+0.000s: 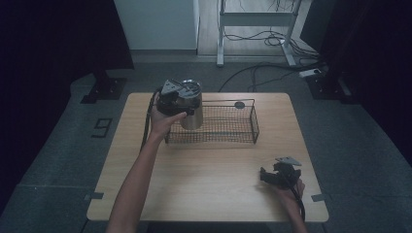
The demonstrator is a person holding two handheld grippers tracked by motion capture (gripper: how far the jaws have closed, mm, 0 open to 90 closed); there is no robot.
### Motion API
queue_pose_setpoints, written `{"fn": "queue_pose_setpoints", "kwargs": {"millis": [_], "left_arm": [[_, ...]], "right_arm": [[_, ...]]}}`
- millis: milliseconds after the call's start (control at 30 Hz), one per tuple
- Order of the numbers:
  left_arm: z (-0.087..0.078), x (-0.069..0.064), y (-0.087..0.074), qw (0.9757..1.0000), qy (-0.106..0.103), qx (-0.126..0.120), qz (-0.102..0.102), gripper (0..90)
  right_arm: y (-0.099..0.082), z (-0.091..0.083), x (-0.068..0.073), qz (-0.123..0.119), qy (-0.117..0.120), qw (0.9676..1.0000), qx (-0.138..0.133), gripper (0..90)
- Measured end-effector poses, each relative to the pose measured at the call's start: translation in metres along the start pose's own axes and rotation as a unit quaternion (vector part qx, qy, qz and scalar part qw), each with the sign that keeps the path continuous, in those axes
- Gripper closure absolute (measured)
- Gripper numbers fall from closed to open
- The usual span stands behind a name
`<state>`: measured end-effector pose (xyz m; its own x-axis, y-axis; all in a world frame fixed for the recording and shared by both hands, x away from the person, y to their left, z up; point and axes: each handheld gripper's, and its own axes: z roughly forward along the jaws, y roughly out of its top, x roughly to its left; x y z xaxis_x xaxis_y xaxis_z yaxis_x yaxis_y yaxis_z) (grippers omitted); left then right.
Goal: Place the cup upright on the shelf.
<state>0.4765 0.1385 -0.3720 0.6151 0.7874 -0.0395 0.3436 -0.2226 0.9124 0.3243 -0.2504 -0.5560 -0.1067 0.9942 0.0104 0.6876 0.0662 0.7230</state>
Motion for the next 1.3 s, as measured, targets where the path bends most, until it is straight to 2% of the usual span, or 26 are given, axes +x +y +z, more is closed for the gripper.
{"fn": "queue_pose_setpoints", "kwargs": {"millis": [500,833,1200,1300], "left_arm": [[0.022,0.007,-0.009,0.9998,0.017,0.01,-0.005,4.3],[0.036,0.009,-0.023,0.9995,0.018,0.021,-0.016,4.3],[0.052,0.012,-0.042,0.9986,0.028,0.039,-0.023,4.3],[0.053,0.011,-0.044,0.9985,0.033,0.037,-0.022,4.3]], "right_arm": [[0.0,0.0,0.0,0.001,0.001,1.0,-0.001,4.0],[0.0,0.0,0.0,0.001,0.001,1.0,-0.001,4.0],[0.0,0.0,0.0,0.0,0.0,1.0,0.0,4.0],[0.0,0.0,0.0,0.0,0.0,1.0,0.0,4.0]]}}
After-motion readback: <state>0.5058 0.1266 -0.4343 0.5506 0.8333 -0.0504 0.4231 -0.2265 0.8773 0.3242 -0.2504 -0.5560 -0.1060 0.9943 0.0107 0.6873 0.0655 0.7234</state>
